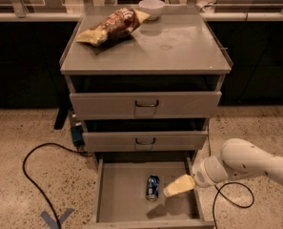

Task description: Pick pepsi can from bottom drawer and place on counter

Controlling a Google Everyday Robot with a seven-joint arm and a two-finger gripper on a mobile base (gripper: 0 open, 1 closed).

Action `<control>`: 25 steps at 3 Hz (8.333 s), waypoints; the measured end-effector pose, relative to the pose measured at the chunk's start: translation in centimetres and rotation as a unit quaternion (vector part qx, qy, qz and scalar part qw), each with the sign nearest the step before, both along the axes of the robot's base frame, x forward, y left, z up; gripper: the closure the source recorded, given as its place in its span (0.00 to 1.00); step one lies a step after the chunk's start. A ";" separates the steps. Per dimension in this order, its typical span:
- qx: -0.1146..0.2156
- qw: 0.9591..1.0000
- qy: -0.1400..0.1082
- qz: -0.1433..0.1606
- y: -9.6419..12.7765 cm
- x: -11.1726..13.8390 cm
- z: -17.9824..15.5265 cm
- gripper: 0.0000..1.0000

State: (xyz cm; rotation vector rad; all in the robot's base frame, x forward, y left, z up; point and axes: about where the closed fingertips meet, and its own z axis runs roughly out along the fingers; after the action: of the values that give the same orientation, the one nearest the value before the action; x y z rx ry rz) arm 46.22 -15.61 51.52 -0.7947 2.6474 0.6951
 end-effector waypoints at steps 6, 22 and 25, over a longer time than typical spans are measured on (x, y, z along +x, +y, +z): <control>0.006 0.990 0.130 -0.046 12.1 2.4 -19.0 0.00; -0.085 0.959 0.241 -0.126 10.7 10.8 -38.4 0.00; -0.086 0.959 0.241 -0.123 10.9 10.7 -38.5 0.00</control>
Offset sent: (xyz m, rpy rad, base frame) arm 0.0412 0.1244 -0.1397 0.2920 0.2028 -0.1684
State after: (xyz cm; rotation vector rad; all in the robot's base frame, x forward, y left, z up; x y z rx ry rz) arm 56.88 -4.74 13.00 -0.3493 3.2080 0.6639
